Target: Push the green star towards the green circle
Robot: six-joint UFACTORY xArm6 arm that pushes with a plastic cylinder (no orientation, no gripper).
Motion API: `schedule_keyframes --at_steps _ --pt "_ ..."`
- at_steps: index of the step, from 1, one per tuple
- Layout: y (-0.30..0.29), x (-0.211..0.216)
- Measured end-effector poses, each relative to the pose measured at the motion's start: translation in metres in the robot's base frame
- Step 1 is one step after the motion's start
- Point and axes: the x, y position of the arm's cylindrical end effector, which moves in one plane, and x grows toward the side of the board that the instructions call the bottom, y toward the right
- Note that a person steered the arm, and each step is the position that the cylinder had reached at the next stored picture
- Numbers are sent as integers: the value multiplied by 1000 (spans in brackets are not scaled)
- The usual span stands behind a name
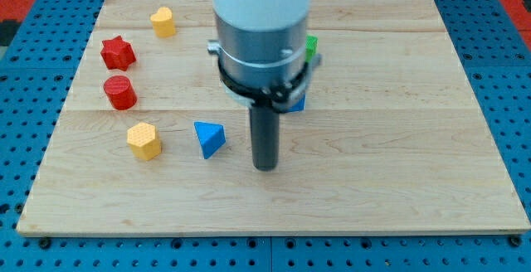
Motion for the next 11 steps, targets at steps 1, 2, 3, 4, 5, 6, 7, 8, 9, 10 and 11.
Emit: schedule_keyframes --at_steps 1,2,3,4,5,6,7,8,9,10,11 --pt "0 29" --pt "0 43" --pt "15 59" --pt "98 67" --pt "157 47" --pt "167 0" --pt "171 -32" --pt "171 -36" --pt "167 -38" --pt "147 -64" --pt "146 -109"
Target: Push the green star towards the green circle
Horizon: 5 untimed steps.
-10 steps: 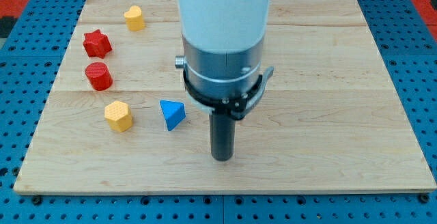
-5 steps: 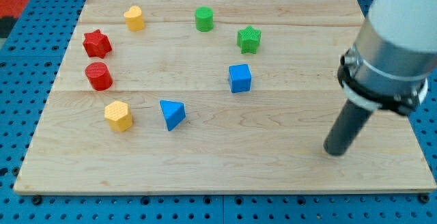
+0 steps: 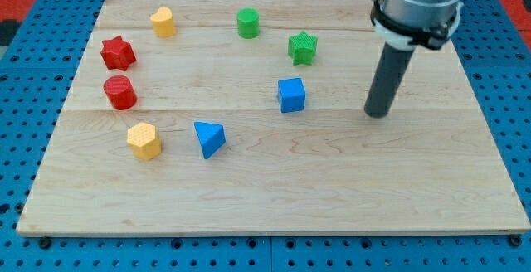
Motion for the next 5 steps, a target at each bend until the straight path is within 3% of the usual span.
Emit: schedule_keyframes --at_steps 3,5 --pt "-47 -112" --pt "-115 -116"
